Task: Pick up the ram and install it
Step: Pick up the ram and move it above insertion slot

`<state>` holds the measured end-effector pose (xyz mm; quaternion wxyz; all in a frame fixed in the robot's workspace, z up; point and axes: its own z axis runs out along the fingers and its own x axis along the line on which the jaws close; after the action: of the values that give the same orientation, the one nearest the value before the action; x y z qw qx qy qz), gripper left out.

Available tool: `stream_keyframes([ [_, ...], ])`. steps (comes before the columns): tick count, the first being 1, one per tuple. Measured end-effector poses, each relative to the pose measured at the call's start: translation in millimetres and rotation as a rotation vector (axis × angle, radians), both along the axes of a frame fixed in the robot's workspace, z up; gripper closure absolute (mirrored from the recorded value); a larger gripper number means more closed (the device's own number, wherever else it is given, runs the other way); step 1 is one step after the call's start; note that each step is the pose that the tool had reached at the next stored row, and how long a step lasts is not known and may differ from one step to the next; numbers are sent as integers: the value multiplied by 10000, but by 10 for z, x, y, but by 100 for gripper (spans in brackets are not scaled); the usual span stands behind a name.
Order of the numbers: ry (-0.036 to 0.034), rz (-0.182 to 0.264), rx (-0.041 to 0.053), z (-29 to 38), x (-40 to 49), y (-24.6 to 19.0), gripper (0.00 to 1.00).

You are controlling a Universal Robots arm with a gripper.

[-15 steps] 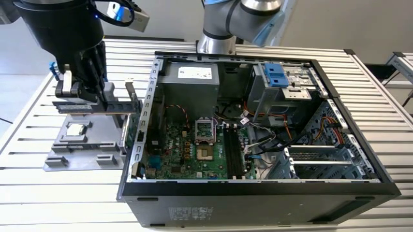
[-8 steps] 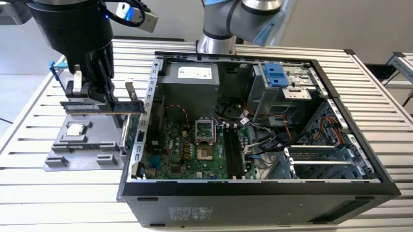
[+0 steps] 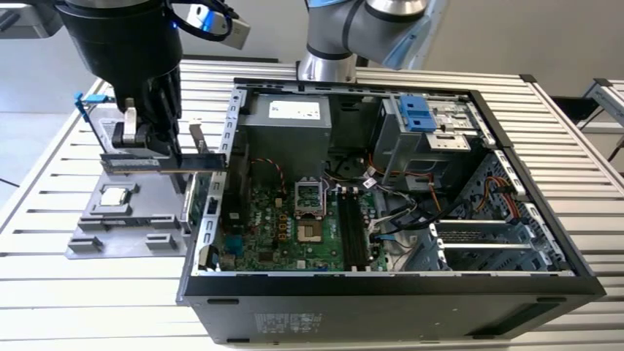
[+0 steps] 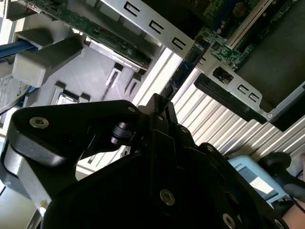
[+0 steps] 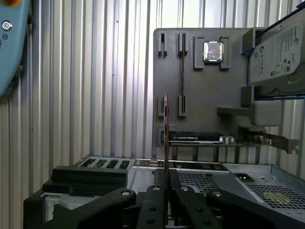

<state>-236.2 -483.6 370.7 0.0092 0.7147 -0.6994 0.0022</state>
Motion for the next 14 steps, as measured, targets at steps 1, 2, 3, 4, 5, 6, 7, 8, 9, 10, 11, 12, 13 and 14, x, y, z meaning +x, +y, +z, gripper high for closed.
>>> stream_keyframes([
  [1,0,-1,0,0,10,0,100],
  [2,0,-1,-1,0,21,0,100],
  [3,0,0,-1,0,30,0,100],
  [4,0,0,-1,0,39,0,100],
  [5,0,-1,-2,0,49,0,100],
  [6,1,-1,-2,0,58,0,100],
  [7,1,0,-3,0,67,0,100],
  [8,0,0,-3,0,76,0,100],
  [9,0,-1,-3,0,87,0,100],
  [10,0,-1,-3,0,97,0,100],
  [11,0,-1,-3,0,108,0,100],
  [12,0,0,-3,0,118,0,100],
  [13,0,0,-4,0,127,0,100],
  [14,0,-1,-5,0,137,0,100],
])
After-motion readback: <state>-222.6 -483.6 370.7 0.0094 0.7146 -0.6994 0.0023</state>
